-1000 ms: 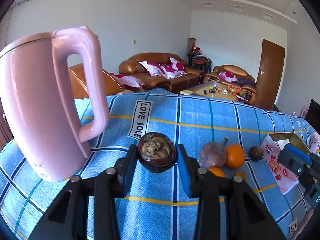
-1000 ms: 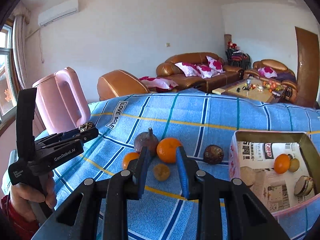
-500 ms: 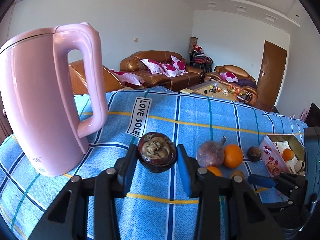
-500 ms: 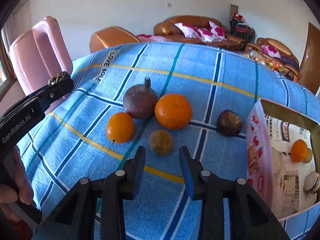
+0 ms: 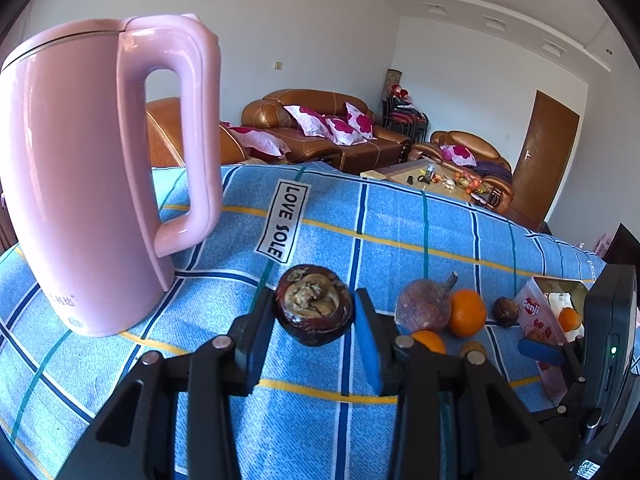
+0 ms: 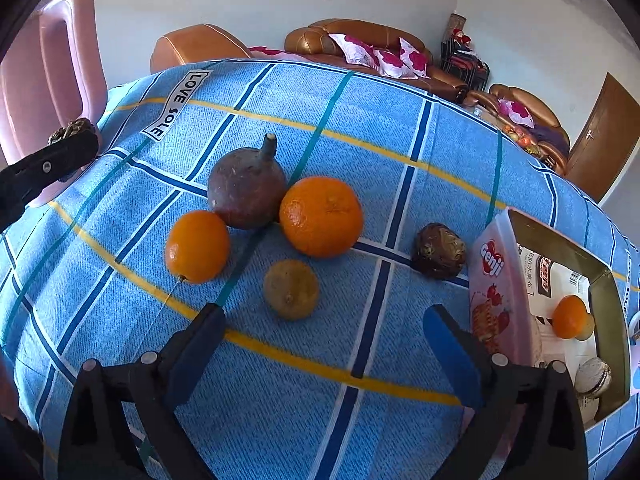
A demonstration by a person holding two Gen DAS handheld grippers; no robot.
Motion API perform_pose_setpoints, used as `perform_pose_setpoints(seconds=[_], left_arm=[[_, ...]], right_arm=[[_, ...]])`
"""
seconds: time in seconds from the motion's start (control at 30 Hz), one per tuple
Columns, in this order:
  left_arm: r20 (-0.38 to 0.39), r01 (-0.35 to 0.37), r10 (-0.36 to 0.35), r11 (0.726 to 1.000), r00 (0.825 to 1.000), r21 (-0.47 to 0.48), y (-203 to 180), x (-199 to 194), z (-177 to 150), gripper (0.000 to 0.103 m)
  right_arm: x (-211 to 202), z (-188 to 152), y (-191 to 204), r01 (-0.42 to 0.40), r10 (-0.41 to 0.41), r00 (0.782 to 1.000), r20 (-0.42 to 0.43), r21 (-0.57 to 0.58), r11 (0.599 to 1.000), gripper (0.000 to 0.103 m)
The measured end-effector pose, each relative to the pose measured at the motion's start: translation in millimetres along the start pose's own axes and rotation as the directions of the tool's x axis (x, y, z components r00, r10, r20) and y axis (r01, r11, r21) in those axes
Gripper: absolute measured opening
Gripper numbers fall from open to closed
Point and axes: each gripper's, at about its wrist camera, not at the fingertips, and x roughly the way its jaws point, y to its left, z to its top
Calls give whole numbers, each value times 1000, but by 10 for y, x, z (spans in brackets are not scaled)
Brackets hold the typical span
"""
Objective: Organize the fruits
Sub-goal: 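Grasp the small brown round fruit with the right tool, then carry the dark fruit with the left tool while the right tool carries the brown fruit to the tin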
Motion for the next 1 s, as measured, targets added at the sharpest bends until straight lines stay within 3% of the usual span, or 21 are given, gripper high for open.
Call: perform_pose_setpoints(seconds=[0.03, 0.1, 0.17, 0.23, 0.43, 0.67, 1.0], left_arm=[[0, 0, 0, 1000, 1000, 3, -4, 5, 0, 41], [1, 1, -1, 1000, 1000, 6, -8, 7, -3, 41], [2, 0, 0, 1000, 1000, 4, -9, 5, -2, 41], [4, -2, 2, 1000, 1000, 2, -11, 7, -4, 41], [25, 0, 0, 1000, 1000, -3, -3, -29, -7, 41], [43, 17, -16, 1000, 999, -12, 4, -54, -17, 41], [65, 22, -24, 999, 998, 33, -266, -97, -112, 41]], right_arm=[[3, -5, 16, -1, 1, 1000, -1, 1, 1000, 100], [12, 15, 54, -22, 22, 1000, 10, 6, 1000, 90], [-21, -9, 49, -70, 69, 997, 29, 25, 997, 41], [-22, -10, 10, -115, 114, 993, 20, 59, 992, 27], [-90, -39, 34, -98, 96, 994, 50, 40, 994, 26], [-556, -48, -104, -194, 171, 957, 233, 80, 978, 26], [-747, -99, -189, -124, 99, 948, 302, 65, 990, 27]])
